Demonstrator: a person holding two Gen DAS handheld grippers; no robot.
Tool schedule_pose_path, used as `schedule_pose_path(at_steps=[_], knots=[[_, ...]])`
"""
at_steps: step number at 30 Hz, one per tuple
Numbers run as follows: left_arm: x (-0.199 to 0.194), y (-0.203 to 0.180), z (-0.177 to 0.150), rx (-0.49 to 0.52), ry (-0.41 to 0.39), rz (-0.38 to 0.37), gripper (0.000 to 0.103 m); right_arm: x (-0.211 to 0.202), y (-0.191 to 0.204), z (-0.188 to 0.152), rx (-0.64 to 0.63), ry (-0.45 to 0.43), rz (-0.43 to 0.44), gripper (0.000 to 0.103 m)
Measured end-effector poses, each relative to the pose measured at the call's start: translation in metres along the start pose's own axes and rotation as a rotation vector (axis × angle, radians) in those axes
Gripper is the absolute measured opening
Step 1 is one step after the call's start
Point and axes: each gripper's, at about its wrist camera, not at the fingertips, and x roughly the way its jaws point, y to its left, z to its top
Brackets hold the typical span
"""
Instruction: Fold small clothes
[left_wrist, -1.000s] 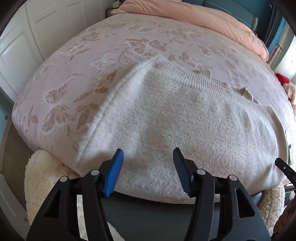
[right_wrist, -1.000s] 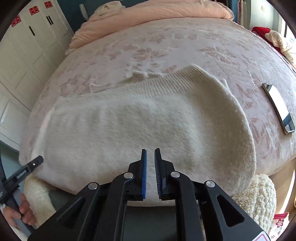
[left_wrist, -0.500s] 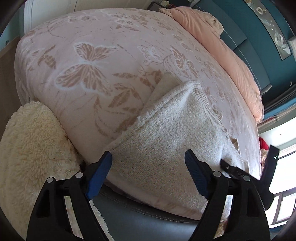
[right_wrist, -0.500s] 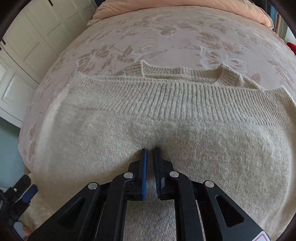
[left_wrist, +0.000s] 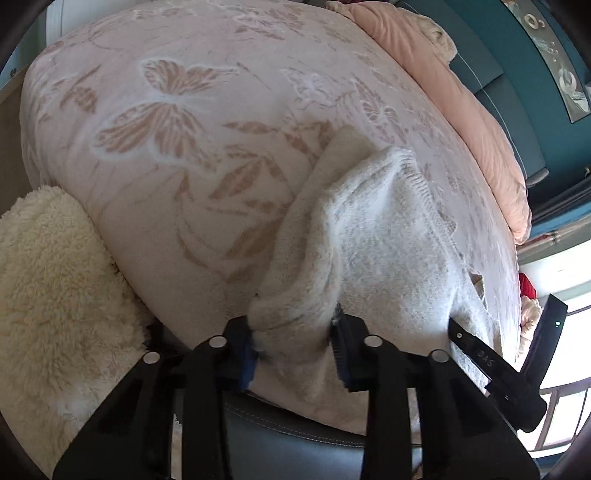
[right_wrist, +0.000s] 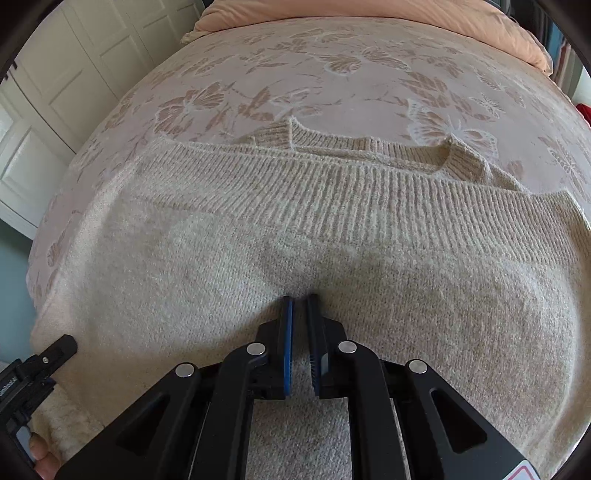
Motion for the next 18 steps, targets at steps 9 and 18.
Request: schedule_pose_path(at_steps=[9,18], knots=[[-0.087,-0.166,-0.026,0.466,-0.144,-0.234,0.019,-0.051,-0.056,-0.006,0.18,-0.071,0.22,0.012],[-0.011,-0.311,-0.159,0.899,0.033,-0.266,0.021,-0.162,-0.234,-0.112,0.47,-0.22,0.069,0.038]])
